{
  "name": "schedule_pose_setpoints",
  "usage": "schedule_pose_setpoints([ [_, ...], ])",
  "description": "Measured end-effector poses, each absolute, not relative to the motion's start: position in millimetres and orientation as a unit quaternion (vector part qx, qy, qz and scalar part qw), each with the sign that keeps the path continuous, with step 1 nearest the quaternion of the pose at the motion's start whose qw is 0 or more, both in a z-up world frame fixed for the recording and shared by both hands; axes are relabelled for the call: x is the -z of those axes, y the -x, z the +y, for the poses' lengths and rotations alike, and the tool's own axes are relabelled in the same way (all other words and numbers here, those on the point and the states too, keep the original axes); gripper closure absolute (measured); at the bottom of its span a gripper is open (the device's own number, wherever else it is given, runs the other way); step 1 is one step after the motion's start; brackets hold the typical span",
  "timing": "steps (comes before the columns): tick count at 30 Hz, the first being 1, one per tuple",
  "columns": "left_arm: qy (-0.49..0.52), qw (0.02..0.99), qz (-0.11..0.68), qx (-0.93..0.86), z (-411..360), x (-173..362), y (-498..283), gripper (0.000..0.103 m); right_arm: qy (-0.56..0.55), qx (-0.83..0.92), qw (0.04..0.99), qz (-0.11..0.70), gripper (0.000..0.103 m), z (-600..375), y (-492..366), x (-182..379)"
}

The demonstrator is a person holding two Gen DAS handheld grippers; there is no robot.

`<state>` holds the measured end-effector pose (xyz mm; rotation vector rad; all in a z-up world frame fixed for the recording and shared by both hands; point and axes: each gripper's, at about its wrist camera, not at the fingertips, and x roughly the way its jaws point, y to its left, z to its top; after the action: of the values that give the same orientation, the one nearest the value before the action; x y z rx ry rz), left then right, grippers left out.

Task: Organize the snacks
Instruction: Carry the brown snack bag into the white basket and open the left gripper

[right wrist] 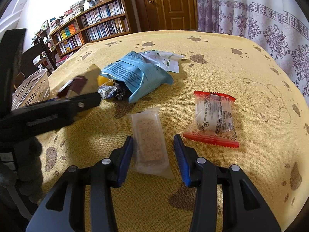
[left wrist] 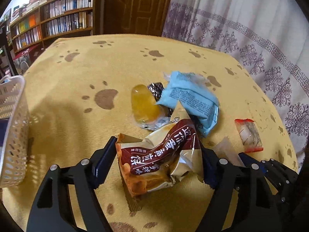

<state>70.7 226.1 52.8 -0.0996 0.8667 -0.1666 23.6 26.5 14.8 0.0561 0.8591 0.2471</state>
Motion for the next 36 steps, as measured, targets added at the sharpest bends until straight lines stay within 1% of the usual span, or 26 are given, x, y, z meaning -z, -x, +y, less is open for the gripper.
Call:
schedule_pose_setpoints([
  [8,0.051,0.915,0.393,0.073,240.0,-75.3,-54.1,0.025,-0.028,-0.120,0.901,0.415,0.059,26.5,-23.8,-14.7],
  [17,0.044,0.939,0.340,0.039,265.1,-109.0,-29.6,0.025,-0.027,-0.119,0.901,0.415,0.059,26.6,-23.6,-15.1],
  [24,0.060,0.950,0.307,-0.004,306.4,-134.1,-15.9,0.025,-0.027,-0.119,0.902,0.415,0.061,26.6,-23.4,-15.0],
  [36,0.088,0.951,0.281,-0.096,391.1,-154.7,-5.8,0.024,-0.023,-0.115,0.902,0.415,0.061,27.0,-23.4,-14.4],
])
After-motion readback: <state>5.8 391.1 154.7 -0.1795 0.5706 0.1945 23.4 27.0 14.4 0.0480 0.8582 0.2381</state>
